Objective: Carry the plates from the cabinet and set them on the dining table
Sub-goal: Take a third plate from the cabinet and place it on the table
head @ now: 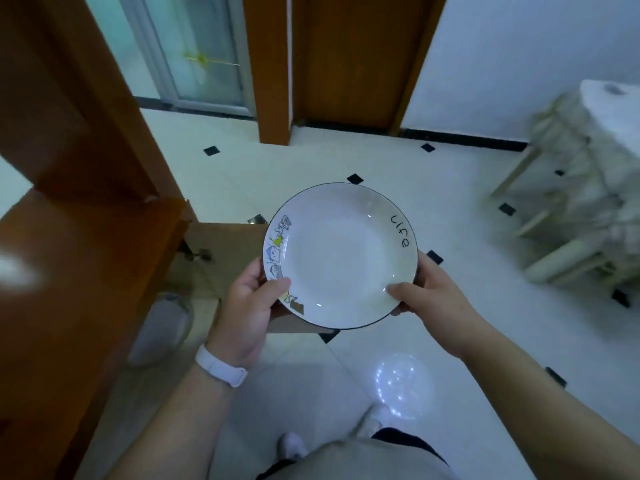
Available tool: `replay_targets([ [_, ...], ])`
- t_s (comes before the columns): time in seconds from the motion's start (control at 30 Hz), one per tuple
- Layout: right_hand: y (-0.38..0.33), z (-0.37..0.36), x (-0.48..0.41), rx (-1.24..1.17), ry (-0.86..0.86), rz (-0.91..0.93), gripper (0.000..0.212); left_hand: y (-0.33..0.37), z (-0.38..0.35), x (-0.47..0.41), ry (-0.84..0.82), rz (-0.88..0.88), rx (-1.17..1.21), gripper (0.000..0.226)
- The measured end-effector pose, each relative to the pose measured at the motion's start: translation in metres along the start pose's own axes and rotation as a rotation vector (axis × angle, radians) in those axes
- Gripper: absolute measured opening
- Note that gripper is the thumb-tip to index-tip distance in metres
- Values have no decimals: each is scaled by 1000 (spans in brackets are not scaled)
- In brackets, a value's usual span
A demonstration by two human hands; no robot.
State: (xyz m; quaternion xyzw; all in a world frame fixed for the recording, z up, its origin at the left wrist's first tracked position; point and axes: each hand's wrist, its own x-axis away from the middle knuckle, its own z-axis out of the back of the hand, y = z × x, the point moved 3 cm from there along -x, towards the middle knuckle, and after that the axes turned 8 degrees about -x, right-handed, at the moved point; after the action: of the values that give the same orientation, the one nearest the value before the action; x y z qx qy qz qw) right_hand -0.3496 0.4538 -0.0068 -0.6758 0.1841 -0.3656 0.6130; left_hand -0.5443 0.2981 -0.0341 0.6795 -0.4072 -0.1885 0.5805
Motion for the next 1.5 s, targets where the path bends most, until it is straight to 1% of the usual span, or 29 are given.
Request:
replay_targets([
  [0.17,3,44,23,-34,161,40,37,4,-49,-23,-175,-12,-85,44],
  [0.23,3,64,30,-65,219,52,37,3,-73,-31,-219,-18,-106,45],
  [0.37,8,108,40,-132,297,64,39,-1,-125,-46,-299,30,-141,42],
  [0.5,14,163,49,-173,358,58,38,-8,-186,-55,-353,57,-199,42],
  [0.67,15,245,61,-186,396,69,37,-22,-272,-60,-384,63,-243,43],
  [0.8,16,311,77,-201,442,111,39,-35,-346,-60,-457,25,-282,43],
  [0.97,18,388,106,-213,542,128,42,-53,-435,-60,-580,-3,-325,42],
  [1.2,30,462,142,-267,694,152,38,-81,-537,-64,-735,42,-385,39],
  [1.37,37,509,138,-299,819,132,40,-103,-600,-88,-793,76,-401,45],
  [1.5,38,558,128,-298,907,109,37,-122,-661,-115,-870,115,-380,46],
])
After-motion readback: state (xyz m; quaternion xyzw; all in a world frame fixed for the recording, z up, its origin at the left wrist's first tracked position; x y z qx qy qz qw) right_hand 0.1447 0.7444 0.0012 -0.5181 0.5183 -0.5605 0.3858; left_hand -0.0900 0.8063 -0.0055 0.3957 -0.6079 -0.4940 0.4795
